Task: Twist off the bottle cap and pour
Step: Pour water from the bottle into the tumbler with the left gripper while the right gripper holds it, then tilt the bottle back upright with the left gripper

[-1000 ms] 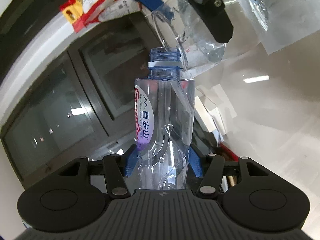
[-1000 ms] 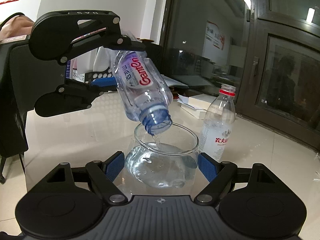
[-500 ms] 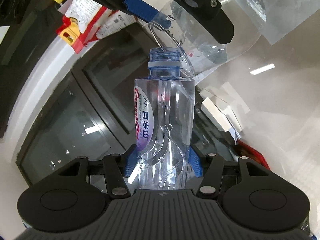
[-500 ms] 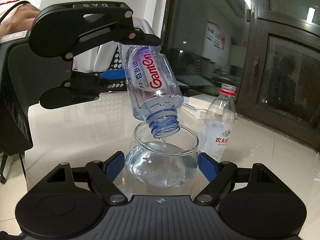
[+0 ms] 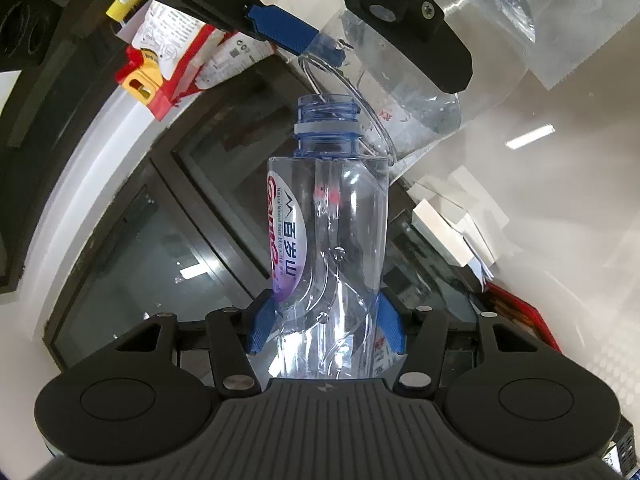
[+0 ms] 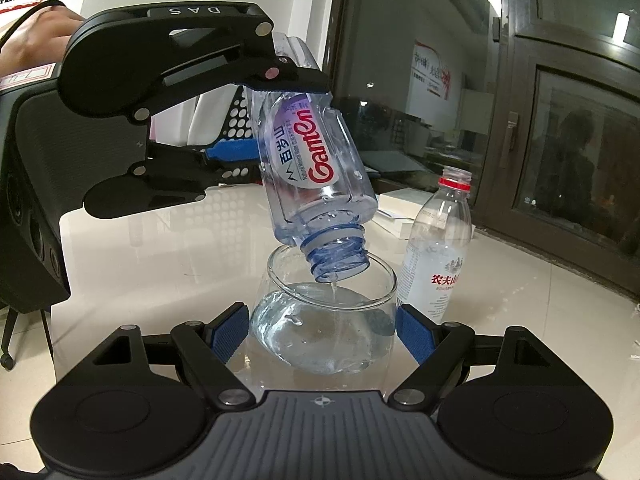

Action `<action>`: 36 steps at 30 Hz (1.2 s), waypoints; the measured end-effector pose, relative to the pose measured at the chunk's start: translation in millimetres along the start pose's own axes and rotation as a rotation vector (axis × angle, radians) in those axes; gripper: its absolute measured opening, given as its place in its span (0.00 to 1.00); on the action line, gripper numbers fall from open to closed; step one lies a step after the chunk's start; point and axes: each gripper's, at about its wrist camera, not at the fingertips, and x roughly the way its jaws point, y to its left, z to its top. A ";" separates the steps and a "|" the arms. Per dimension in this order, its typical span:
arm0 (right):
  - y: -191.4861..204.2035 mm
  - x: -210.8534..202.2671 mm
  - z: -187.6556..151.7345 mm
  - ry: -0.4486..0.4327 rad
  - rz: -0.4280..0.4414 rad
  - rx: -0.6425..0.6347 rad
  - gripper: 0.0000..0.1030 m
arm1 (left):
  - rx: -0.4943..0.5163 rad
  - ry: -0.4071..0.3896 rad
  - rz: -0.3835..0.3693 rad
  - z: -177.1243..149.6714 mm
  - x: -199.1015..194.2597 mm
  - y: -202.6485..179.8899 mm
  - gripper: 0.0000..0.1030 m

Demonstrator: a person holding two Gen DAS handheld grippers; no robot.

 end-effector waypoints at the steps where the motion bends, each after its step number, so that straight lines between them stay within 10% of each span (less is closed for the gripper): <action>1: 0.1 -0.6 -0.2 0.000 0.001 0.000 0.81 | -0.004 0.001 -0.002 -0.1 -0.2 0.1 0.56; 36: -1.5 -0.6 5.3 0.024 -0.003 0.012 0.81 | -0.769 0.182 -0.237 -7.6 -5.4 4.5 0.56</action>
